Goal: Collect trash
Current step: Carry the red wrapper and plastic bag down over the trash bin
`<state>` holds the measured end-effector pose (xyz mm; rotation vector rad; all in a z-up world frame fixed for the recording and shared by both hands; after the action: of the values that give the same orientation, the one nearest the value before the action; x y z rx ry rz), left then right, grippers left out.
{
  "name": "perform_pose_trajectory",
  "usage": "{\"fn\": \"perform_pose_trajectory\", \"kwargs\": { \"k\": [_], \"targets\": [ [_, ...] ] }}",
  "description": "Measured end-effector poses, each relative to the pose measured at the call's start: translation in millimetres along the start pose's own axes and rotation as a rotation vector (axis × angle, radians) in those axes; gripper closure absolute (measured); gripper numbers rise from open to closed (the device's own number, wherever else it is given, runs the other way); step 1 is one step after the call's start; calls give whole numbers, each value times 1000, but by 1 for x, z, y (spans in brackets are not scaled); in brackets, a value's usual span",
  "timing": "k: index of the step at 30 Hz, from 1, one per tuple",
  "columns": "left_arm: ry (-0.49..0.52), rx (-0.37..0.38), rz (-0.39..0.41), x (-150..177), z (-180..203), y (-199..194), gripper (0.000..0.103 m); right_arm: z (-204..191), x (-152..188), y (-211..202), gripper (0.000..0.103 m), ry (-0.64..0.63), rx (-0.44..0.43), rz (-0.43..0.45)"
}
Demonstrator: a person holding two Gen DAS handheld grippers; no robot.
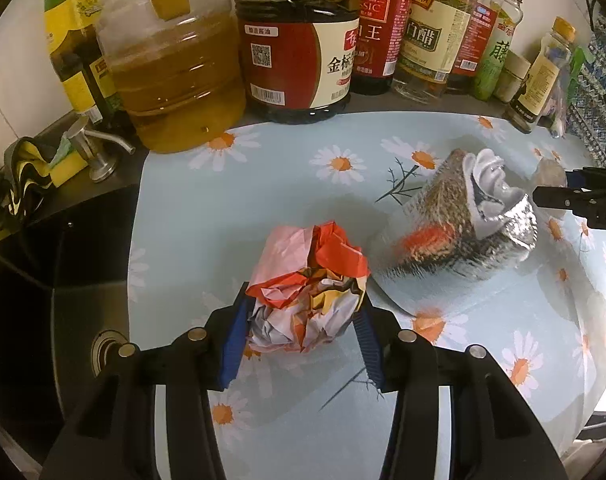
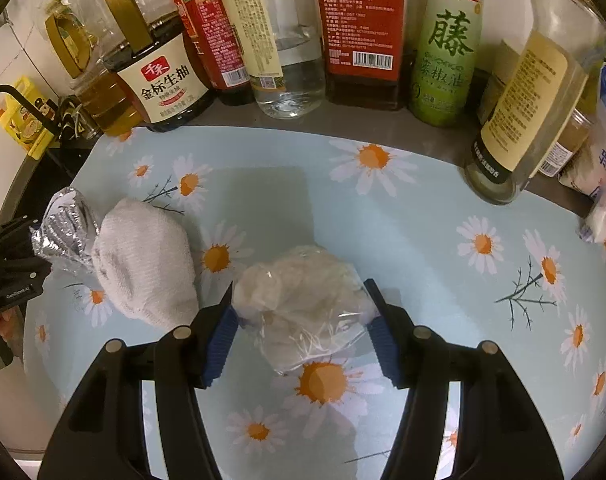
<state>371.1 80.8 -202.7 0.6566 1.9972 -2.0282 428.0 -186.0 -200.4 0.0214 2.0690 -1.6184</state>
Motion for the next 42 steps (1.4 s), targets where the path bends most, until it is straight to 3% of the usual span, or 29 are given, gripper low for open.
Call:
{"fn": "perform_pose_trajectory", "kwargs": {
  "k": [17, 42],
  "targets": [
    [-40, 32, 32, 44, 18, -40, 57, -34, 42, -31, 43, 16, -37, 8],
    [-83, 86, 64, 168, 47, -124, 57, -145, 155, -64, 43, -32, -113, -22]
  ]
}}
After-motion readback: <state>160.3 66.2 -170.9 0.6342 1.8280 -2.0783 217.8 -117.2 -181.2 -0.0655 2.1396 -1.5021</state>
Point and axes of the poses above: each gripper's, at about its wrist camera, not at the fingertips, and y roughly the way its jaws point, z to its right, x to its underside, the point moved 8 cm from there along y, roughly the way its jaws point, and after that the axes turned 4 degrees about y, right-handed, at the moved point
